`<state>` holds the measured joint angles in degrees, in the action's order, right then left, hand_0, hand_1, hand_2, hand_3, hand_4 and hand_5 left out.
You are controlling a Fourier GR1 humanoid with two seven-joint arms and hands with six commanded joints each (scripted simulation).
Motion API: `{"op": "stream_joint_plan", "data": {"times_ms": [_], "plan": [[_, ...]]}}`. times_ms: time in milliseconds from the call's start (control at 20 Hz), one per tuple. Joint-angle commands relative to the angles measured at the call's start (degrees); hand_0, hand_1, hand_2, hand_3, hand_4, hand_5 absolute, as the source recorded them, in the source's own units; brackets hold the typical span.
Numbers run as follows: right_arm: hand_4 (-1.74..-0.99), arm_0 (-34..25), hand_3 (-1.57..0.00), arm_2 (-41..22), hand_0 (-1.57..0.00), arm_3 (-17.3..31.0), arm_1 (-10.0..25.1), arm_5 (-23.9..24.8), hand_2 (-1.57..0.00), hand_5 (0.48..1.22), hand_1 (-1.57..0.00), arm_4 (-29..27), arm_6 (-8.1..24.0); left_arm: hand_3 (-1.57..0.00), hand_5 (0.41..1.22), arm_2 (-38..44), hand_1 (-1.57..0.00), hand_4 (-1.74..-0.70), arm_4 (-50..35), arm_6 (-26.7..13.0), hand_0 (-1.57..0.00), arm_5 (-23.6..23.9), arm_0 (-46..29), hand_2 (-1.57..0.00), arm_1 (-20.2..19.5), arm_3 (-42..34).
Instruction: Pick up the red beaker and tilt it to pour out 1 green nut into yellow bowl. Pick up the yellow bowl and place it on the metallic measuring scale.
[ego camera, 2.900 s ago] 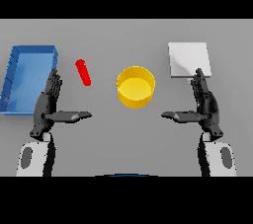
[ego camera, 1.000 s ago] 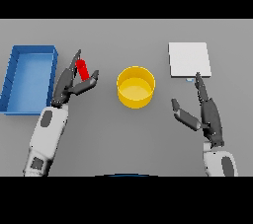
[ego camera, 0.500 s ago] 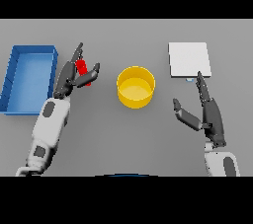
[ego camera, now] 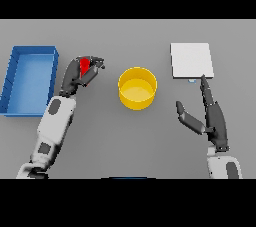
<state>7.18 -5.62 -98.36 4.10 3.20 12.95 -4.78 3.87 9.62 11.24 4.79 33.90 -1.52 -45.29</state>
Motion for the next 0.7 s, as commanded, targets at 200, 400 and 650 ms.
{"op": "stream_joint_plan", "data": {"times_ms": [200,400,650], "plan": [[-1.26,-0.3,0.0,-0.2,0.0,0.6,-0.8,-0.1,0.0,0.643,0.0,-0.4,0.3,-1.45,1.14,0.4,-1.48,-1.62,-1.3,0.0,-1.47,1.3,-0.9,-1.48,1.3,-2.1],[-1.259,-0.1,0.0,-0.3,0.0,0.3,-0.3,0.6,0.0,0.647,0.0,0.9,-1.0,-1.52,1.118,0.2,-1.53,-1.69,-3.3,0.3,-1.53,2.4,-1.5,-1.53,1.1,-6.0],[-1.261,-0.2,0.0,-0.4,0.0,0.6,0.2,0.3,0.0,0.661,0.0,1.1,-1.7,-1.55,1.117,-5.8,-1.56,-1.72,0.7,-5.7,-1.56,2.2,-0.9,-1.56,-2.2,-13.4]]}}
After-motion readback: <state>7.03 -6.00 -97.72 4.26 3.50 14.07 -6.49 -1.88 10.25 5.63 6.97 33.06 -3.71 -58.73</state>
